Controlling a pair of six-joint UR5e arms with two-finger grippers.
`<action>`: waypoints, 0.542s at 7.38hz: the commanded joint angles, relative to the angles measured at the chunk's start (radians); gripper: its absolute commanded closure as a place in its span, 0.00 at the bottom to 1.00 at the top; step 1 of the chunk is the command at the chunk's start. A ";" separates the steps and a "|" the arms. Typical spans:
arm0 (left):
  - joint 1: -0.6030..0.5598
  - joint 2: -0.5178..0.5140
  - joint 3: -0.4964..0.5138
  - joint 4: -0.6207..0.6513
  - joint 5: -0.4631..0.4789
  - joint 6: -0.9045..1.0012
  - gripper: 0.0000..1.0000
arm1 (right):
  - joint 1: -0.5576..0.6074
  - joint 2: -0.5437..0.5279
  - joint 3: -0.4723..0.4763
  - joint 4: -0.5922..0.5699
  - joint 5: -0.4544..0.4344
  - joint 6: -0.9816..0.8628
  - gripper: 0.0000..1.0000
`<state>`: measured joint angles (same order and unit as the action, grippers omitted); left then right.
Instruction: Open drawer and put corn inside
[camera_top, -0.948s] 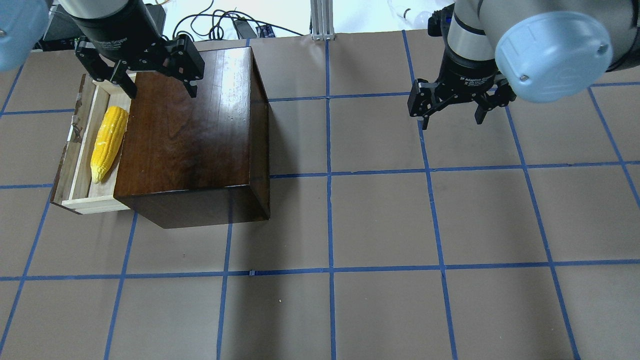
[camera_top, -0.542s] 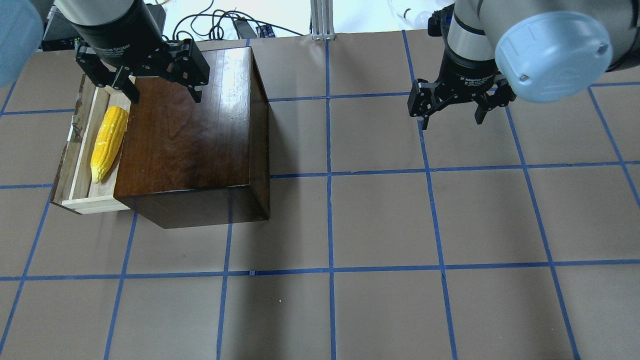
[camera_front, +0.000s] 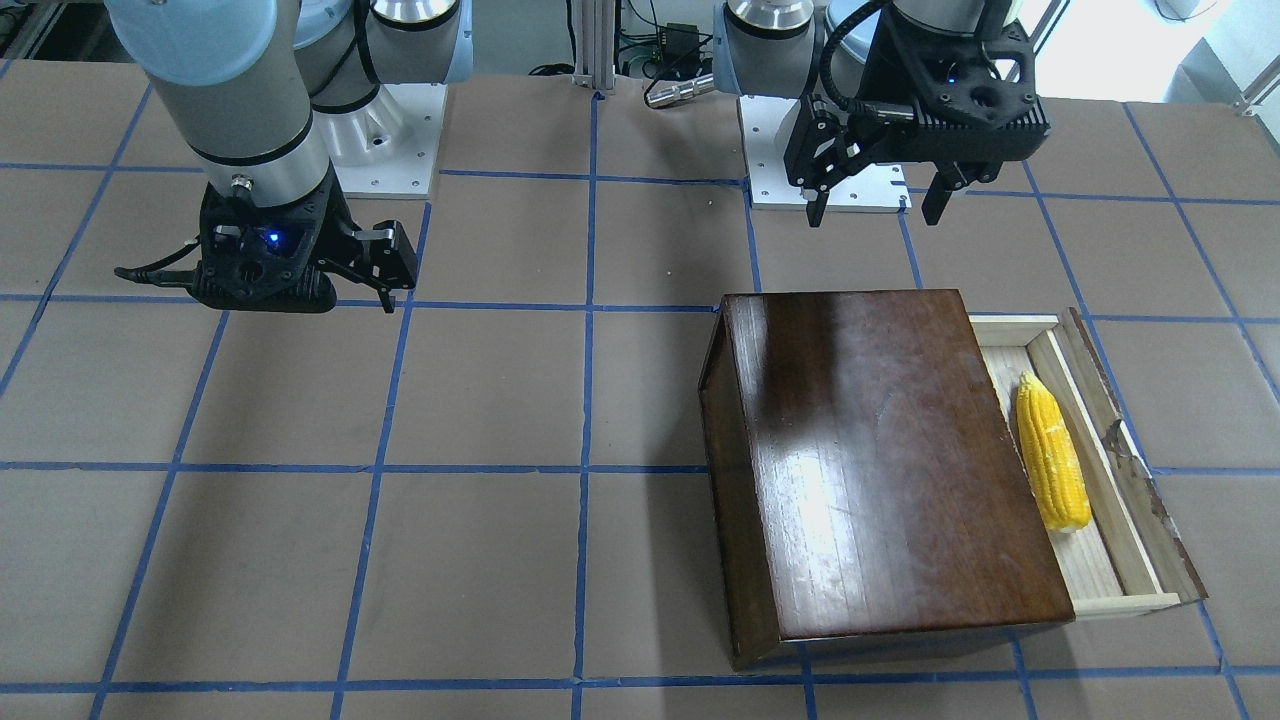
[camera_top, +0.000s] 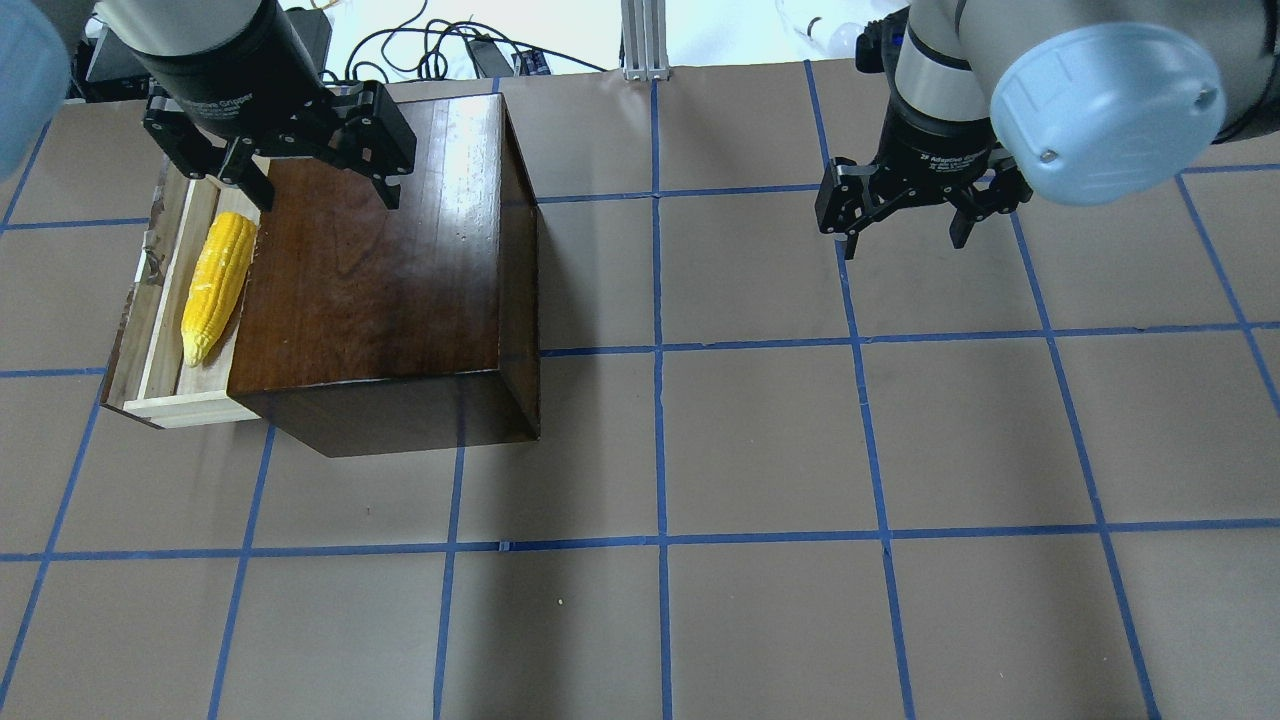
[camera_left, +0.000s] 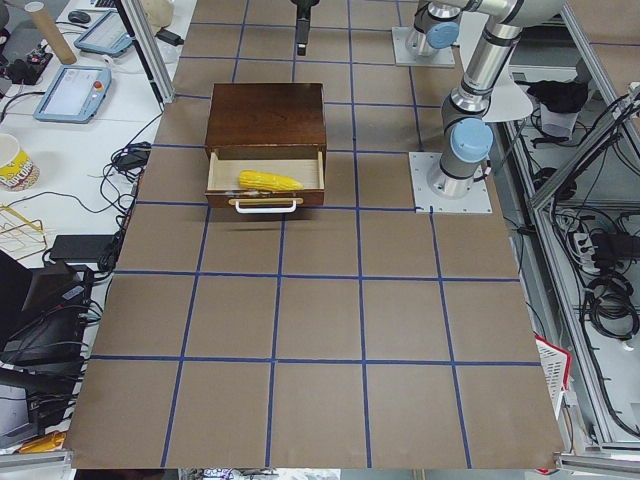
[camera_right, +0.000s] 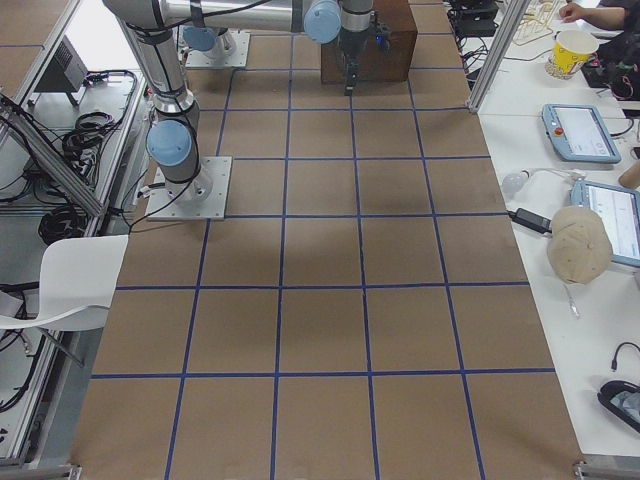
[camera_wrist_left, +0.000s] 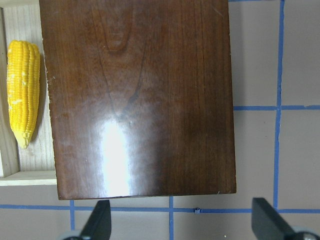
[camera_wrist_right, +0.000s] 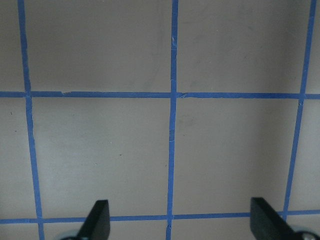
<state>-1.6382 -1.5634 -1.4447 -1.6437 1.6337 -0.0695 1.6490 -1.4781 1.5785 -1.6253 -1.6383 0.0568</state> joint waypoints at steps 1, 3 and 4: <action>0.000 0.006 -0.029 0.008 0.000 0.002 0.00 | 0.000 0.001 -0.002 0.001 0.000 0.000 0.00; 0.015 0.017 -0.026 0.015 -0.006 0.016 0.00 | 0.000 0.001 0.000 0.001 0.000 0.000 0.00; 0.015 -0.006 -0.026 0.062 -0.006 0.016 0.00 | 0.000 0.001 0.000 0.001 0.000 0.000 0.00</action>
<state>-1.6281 -1.5533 -1.4705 -1.6191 1.6295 -0.0575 1.6490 -1.4777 1.5782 -1.6245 -1.6383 0.0568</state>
